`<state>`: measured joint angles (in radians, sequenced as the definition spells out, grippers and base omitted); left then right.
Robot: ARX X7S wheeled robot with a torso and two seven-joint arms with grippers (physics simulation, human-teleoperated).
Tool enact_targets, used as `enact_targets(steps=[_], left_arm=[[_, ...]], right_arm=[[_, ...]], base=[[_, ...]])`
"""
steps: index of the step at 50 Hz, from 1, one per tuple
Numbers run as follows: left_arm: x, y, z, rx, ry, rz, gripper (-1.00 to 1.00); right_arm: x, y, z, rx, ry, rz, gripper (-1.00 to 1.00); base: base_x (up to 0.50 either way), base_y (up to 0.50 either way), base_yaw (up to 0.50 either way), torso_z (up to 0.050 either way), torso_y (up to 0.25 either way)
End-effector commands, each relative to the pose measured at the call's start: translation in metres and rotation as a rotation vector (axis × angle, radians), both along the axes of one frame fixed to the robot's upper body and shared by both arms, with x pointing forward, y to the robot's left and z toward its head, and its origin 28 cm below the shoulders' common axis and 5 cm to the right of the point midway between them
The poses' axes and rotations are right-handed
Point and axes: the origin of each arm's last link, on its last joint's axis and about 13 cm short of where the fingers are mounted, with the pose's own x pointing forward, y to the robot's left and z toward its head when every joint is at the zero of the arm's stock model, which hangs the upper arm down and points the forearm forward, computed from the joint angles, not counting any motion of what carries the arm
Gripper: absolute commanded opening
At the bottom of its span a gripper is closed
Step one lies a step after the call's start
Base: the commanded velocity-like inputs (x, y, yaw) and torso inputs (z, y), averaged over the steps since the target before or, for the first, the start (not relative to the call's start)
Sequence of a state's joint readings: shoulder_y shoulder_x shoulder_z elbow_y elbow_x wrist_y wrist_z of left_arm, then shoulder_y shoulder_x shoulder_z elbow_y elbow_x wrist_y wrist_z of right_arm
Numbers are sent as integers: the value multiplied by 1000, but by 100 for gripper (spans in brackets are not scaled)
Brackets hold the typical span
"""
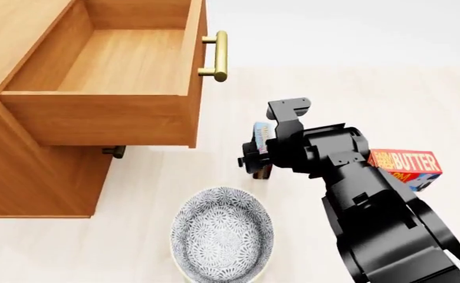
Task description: Put the chocolate pudding in the top drawer of the cabinet and close it.
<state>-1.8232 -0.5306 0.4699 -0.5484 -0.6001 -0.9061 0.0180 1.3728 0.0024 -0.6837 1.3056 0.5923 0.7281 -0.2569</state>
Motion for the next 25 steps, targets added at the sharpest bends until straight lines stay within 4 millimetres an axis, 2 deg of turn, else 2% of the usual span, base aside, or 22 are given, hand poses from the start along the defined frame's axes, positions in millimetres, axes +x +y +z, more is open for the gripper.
enact_targets(steps=[1,15,25], left_arm=[[0,0,-1,-3,1,1,100],[0,1,-1,-9,4,4,100],[2,0,0,-20,10,2,100]], right_arm=[[0,1,-1,3,-1,1,-100],[0,2,-1,3,-1,-1,-100],[0,1,0,6,-5,-5,-100]], base=[[0,0,0,0,0],[0,0,0,0,7],[0,0,0,0,250]])
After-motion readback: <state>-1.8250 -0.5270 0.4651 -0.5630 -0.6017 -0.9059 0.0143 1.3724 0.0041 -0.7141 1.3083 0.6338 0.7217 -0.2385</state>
